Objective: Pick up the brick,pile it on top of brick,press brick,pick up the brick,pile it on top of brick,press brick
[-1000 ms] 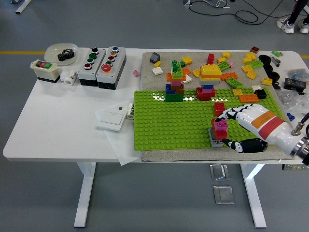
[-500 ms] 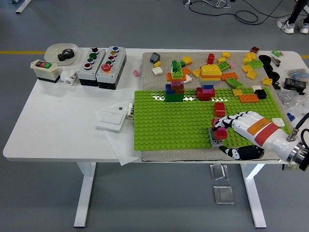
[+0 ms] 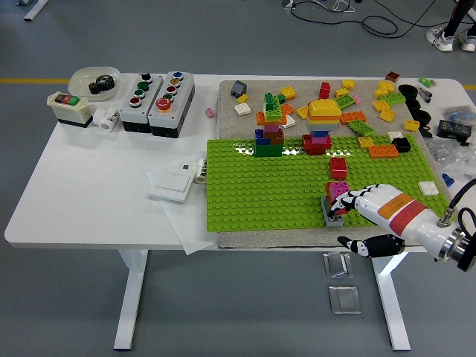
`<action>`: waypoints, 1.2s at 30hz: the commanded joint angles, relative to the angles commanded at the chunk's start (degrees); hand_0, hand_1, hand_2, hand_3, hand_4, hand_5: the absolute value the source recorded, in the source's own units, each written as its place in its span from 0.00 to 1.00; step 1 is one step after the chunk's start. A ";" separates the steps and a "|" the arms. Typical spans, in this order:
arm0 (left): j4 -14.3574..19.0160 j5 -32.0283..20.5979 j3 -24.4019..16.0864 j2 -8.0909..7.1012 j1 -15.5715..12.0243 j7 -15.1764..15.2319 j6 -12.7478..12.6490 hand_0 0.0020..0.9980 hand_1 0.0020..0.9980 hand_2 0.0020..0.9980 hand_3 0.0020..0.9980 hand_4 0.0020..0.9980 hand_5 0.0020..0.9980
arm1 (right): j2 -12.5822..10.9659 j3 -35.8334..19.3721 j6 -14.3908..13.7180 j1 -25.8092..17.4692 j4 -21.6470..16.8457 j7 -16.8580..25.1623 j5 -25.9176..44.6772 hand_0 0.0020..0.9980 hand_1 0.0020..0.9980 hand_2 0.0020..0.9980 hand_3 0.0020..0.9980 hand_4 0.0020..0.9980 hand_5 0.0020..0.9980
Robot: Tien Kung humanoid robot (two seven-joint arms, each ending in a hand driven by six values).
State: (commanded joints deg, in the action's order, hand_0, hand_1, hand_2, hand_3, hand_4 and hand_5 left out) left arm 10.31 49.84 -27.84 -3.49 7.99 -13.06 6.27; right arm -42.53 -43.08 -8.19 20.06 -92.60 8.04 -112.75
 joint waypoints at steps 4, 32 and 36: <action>0.00 0.12 -0.08 0.01 -0.06 -0.04 -0.01 0.79 0.69 0.59 0.54 0.52 0.51 | 0.05 0.20 0.13 0.46 0.72 -0.08 0.03 0.59 0.59 0.72 0.65 0.68 0.31; 0.00 0.43 -0.36 0.03 0.06 -0.12 -0.12 0.79 0.69 0.60 0.54 0.52 0.51 | 0.43 0.18 0.71 1.23 2.30 -0.26 -0.68 0.59 0.59 0.72 0.65 0.67 0.30; 0.00 0.52 -0.40 0.03 0.09 -0.12 -0.12 0.79 0.70 0.60 0.54 0.52 0.51 | 0.32 -0.38 0.64 1.31 1.73 -0.23 -0.65 0.59 0.59 0.72 0.66 0.67 0.30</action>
State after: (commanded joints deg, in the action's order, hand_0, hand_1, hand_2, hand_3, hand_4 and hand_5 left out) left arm 10.31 50.36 -28.24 -3.46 8.07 -13.18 6.14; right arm -42.21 -43.46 -7.55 21.36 -90.87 7.81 -113.40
